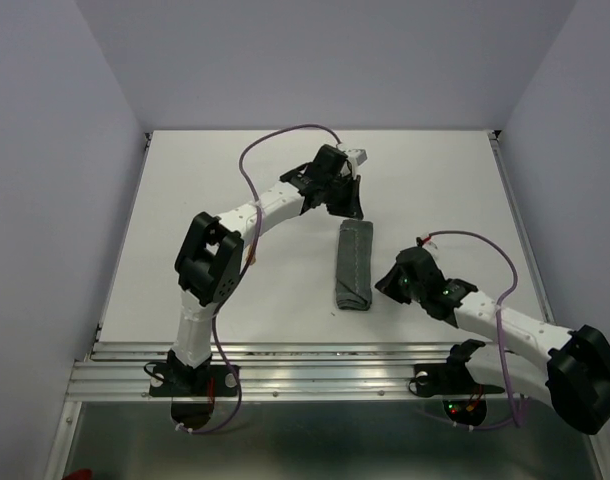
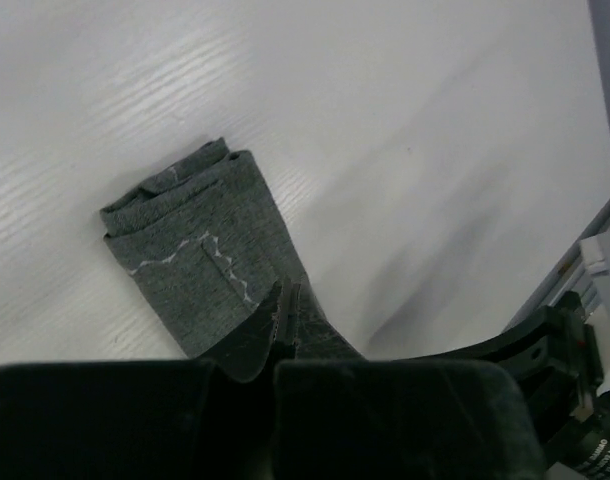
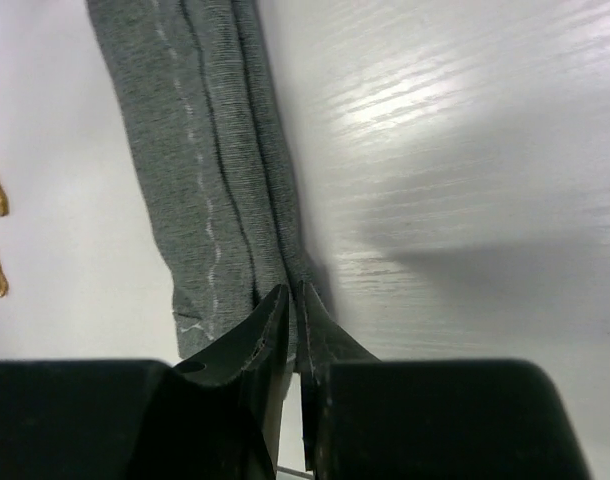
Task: Fold the napkin into a case and place the utensils inside
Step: Smooth out the smaller rectangle-folded napkin at the center of the board.
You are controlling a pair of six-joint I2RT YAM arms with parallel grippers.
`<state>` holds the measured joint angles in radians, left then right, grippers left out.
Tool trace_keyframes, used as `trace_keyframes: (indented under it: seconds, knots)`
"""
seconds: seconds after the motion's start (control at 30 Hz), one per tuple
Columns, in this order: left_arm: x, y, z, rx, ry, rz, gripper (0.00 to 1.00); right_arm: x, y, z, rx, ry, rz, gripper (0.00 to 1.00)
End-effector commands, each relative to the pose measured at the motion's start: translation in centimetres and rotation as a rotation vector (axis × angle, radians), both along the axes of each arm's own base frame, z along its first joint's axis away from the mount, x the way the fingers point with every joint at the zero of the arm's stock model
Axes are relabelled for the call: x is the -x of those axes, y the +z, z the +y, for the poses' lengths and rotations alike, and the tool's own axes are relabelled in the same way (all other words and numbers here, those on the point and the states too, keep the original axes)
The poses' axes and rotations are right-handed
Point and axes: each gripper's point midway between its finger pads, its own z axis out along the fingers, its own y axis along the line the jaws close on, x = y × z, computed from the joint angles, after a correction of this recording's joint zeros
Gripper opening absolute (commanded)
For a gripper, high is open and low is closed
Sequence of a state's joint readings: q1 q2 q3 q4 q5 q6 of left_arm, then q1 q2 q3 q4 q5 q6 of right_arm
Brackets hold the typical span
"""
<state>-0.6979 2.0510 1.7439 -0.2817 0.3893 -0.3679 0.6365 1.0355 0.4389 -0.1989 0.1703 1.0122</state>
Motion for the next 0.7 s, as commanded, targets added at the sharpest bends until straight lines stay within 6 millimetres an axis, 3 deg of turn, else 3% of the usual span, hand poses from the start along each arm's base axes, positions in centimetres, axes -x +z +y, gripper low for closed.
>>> trace_keyframes:
  seconds: [0.0,0.07,0.1,0.27,0.47,0.53,0.63,0.67]
  knots:
    - [0.6,0.6,2.3,-0.022,0.036,-0.024,0.0,0.6,-2.2,-1.9,0.083,-0.067,0.046,0.13]
    - [0.4,0.0,3.6,-0.08,0.076,-0.037,0.0,1.0,-3.3,-1.8,0.108,-0.047,0.091,0.13]
    - [0.2,0.7,4.1,-0.1,0.089,-0.057,0.0,1.1,-3.6,-1.6,0.103,-0.035,0.104,0.13]
    - [-0.6,1.5,6.5,-0.193,0.151,-0.114,0.0,1.7,-4.2,2.5,0.021,0.072,0.103,0.13]
    - [-0.3,0.3,7.6,-0.22,0.173,-0.089,0.29,1.6,-4.4,8.0,0.013,0.154,0.111,0.12]
    - [-0.3,0.1,7.8,-0.232,0.177,-0.087,0.33,0.9,-3.7,9.4,-0.013,0.162,0.09,0.12]
    - [-0.7,-0.2,8.2,-0.268,0.202,-0.105,0.43,0.5,-4.1,7.6,0.066,0.11,0.082,0.13]
    - [-0.8,-1.0,8.5,-0.322,0.218,-0.117,0.53,0.4,-4.2,6.6,0.105,0.083,0.072,0.13]
